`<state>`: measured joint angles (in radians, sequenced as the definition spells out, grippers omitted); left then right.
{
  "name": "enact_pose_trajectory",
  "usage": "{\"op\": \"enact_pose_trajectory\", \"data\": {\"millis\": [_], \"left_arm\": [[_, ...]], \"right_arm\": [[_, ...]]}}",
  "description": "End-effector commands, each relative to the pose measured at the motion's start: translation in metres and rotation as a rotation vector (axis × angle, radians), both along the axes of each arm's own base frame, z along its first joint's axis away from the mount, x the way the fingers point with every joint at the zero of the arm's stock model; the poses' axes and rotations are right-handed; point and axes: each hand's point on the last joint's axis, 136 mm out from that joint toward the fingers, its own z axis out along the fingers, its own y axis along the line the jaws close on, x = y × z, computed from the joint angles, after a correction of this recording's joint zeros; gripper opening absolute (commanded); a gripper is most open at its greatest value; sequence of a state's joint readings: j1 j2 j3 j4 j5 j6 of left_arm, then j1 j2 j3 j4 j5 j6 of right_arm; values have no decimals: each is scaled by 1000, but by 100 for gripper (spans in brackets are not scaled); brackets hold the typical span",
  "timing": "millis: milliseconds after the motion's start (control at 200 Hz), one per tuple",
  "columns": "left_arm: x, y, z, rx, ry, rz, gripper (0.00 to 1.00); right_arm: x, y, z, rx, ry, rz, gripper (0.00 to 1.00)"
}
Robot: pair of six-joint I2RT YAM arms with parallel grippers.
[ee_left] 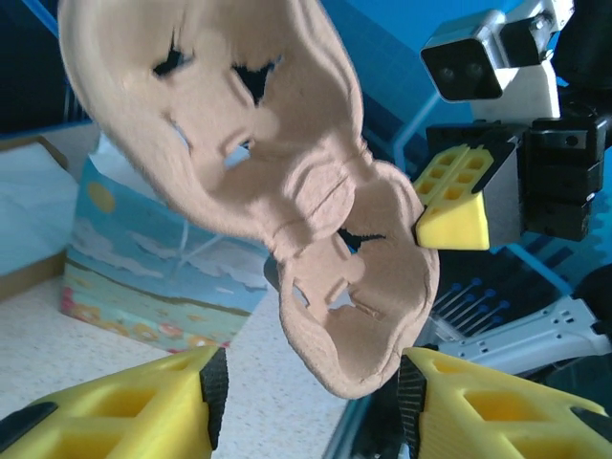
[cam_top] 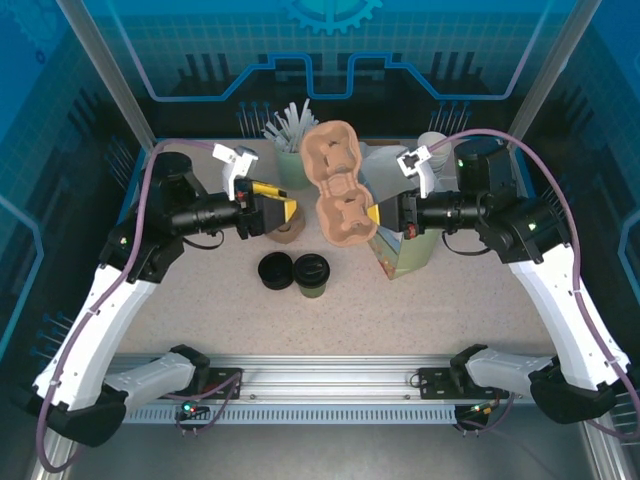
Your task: Pack the takeout coffee
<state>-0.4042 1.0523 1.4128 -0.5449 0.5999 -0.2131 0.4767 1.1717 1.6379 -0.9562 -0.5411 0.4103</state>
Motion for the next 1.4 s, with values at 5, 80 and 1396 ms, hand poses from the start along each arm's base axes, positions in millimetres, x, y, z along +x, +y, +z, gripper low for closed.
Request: {"op": "enact_pose_trajectory", "data": {"millis": [5,80,1396], "left_arm": [[-5,3,9,102,-132,19,51],[-7,-6,9,161,-176,-4,51],[25,-102,-81,656,-367,-215,60]], "right_arm": [[-8,-12,-10,-57,61,-30,0],[-12,-12,-17,-71,100,-20,0],[-30,-2,-48,-79,239,96,0]]}}
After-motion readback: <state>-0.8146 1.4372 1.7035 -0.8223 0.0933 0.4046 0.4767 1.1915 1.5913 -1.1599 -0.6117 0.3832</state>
